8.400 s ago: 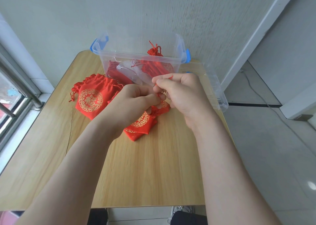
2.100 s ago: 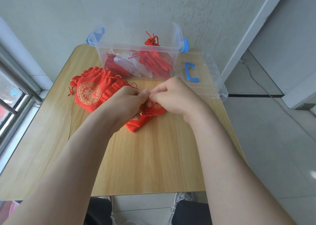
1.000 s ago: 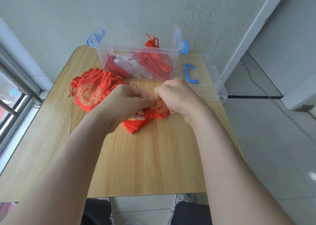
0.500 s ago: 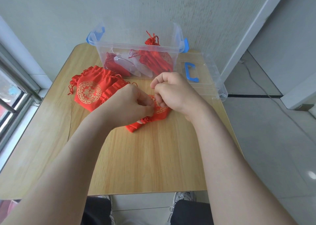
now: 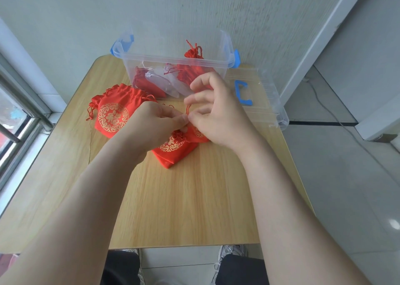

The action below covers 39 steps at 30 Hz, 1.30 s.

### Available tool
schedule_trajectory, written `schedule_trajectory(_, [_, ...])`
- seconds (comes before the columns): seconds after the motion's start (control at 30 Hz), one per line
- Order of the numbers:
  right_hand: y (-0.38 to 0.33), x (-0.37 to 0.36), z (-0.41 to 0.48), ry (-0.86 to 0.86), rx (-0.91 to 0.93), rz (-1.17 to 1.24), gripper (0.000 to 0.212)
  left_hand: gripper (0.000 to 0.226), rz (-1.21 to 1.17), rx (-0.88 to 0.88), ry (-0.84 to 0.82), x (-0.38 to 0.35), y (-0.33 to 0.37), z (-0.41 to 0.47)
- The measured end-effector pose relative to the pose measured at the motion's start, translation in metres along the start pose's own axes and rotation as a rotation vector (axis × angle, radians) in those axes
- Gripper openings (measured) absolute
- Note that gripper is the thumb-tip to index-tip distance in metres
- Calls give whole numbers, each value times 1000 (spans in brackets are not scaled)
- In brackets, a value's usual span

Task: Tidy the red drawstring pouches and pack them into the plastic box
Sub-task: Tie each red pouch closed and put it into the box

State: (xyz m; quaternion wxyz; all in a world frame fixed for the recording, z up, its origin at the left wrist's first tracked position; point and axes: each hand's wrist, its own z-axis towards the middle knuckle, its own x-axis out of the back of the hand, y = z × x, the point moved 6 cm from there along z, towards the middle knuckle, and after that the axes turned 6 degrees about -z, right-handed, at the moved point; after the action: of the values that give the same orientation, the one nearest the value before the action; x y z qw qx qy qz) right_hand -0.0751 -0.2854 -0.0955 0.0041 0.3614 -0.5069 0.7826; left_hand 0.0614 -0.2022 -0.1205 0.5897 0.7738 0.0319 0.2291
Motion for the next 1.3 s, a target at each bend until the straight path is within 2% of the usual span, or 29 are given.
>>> schedule_trajectory(0.17, [8,13,4,156,-53,-88,30,19,9,34,-1,-1,-3,1])
schedule_trajectory(0.23, [6,13,3,118,-54,-153,26,20,0,41,5,0,-4,3])
schedule_trajectory(0.3, [3,7,1,0,-48,-142,21,22,-6,33,14,2,-5,3])
schedule_trajectory(0.37, [0,1,-1,-68,-13,-166,24,22,-18,34,24,3,-5,3])
schedule_trajectory(0.5, [-3,-1,-3,-79,24,-263,33,19,-8,47,-3,2,-4,0])
schedule_trajectory(0.63, [-7,-4,-5,-131,82,-327,22,16,19,48,-49,2,-4,-3])
schedule_trajectory(0.93, [-2,-15,-4,-80,141,-504,20,2,95,2,-7,0,-2,-3])
schedule_trajectory(1.07, [-2,-18,-4,-64,134,-561,27,14,15,39,110,3,-2,-2])
schedule_trajectory(1.17, [-3,-20,-5,-74,104,-561,25,18,-23,49,152,5,-4,-1])
schedule_trajectory(1.3, [0,-18,-5,-74,30,-522,21,14,104,-63,179,4,1,-3])
